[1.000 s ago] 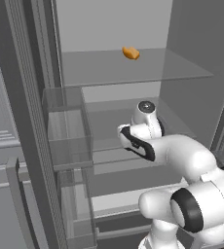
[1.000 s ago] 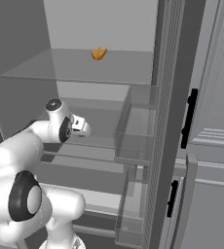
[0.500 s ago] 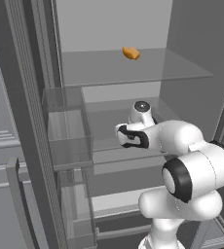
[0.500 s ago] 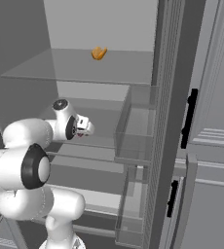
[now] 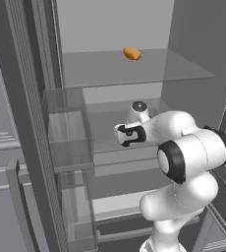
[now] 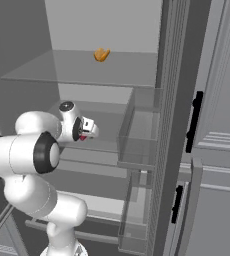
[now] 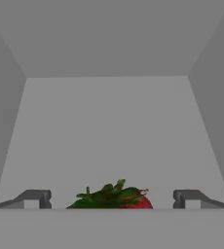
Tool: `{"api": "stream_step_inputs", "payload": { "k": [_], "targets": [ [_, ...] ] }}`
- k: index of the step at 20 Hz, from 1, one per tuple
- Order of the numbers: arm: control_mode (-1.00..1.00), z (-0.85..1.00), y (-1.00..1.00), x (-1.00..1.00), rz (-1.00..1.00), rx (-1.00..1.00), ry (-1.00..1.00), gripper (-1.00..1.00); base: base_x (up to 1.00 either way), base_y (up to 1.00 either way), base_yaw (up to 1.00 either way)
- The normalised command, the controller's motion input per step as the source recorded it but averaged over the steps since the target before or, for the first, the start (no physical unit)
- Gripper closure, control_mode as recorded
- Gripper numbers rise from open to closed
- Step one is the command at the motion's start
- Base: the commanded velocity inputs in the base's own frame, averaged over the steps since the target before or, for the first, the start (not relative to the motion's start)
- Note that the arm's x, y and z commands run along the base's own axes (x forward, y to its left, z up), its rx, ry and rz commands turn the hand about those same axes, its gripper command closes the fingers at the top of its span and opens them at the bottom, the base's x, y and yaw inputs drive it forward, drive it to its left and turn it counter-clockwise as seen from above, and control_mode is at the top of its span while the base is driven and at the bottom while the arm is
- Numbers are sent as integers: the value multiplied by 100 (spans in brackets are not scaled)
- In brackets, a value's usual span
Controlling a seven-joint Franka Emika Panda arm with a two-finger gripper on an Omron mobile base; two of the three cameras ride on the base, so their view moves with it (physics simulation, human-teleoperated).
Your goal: Take the strawberry from the fridge and place it on top of the pancake, located on the dining counter.
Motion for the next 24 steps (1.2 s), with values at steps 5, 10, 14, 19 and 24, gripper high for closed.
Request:
{"api": "stream_step_inputs", "payload": {
  "k": [5, 10, 14, 19, 24],
  "targets": [
    [-100, -26, 0, 2, 0, 0, 0, -100, 0, 0, 0],
    [-100, -38, 0, 0, 0, -2, 1, 100, 0, 0, 0],
    [-100, -21, 0, -20, 0, 0, -2, 100, 0, 0, 0],
    [-100, 6, -2, -82, 0, 1, -12, 100, 0, 0, 0],
    [-100, 58, -8, -90, 0, 5, -4, 100, 0, 0, 0]
  ]
}}
